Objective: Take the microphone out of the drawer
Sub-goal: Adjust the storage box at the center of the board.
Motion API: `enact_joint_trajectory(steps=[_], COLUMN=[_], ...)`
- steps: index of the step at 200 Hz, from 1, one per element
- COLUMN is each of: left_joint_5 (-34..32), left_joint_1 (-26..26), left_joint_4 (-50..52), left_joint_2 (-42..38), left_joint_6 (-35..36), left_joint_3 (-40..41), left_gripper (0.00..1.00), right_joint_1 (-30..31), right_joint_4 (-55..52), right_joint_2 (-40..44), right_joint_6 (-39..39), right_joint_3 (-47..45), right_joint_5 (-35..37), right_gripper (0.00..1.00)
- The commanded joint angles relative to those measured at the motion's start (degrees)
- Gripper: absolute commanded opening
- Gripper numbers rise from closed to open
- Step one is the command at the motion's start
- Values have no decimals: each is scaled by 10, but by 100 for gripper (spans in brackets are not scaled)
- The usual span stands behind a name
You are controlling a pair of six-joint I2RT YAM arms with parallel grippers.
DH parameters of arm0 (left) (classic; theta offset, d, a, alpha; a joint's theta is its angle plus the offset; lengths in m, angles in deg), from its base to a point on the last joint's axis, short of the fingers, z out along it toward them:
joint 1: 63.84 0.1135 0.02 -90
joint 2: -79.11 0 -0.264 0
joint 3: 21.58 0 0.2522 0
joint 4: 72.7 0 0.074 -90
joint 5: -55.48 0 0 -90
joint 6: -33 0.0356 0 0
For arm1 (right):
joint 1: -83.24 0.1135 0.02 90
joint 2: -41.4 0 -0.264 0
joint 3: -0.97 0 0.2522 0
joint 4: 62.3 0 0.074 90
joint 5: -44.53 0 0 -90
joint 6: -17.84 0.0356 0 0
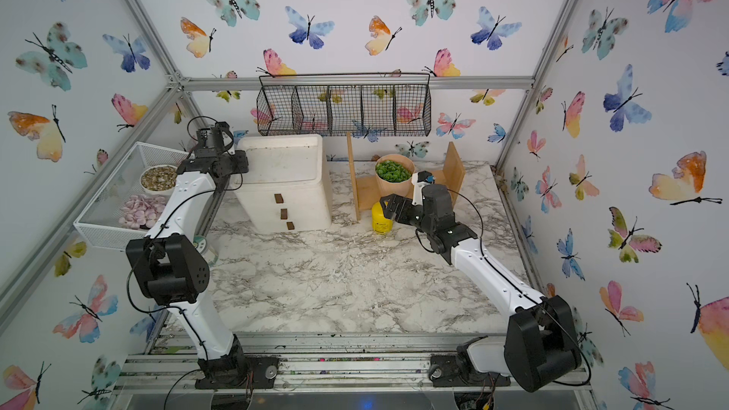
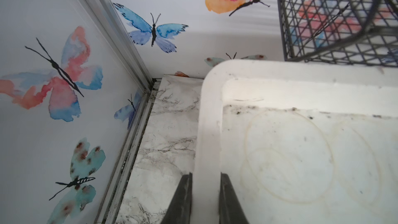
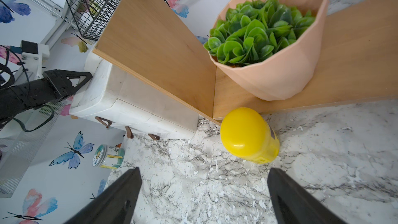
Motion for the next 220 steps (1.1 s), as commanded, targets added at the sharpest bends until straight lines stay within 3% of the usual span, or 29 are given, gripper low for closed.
enact_joint_trajectory(steps=[1,28,57,127,220], left_joint_5=[-28,-16,6,-4,29], left_joint_1=[-10,-11,-12,-54,-108], left_joint_4=[-31,-33,-14,31,71], left_joint_2=[17,-6,-45,-159,-333], left_joint_6=[-67,-78,-104,-178,-277], left_joint_3=[24,51,86,183,307], left_gripper=[9,9,0,0,2], right_joint_1=[5,6,8,21,48], right_joint_4=[-7,-14,-18,-25,-37], right_joint_2=[-1,4,12,31,84], right_joint_6=[1,4,9,19,35], right_joint_3=[19,21,21,20,-17], right_joint_5=[19,22,23,14,12], right_gripper=[98,99,98,98,98])
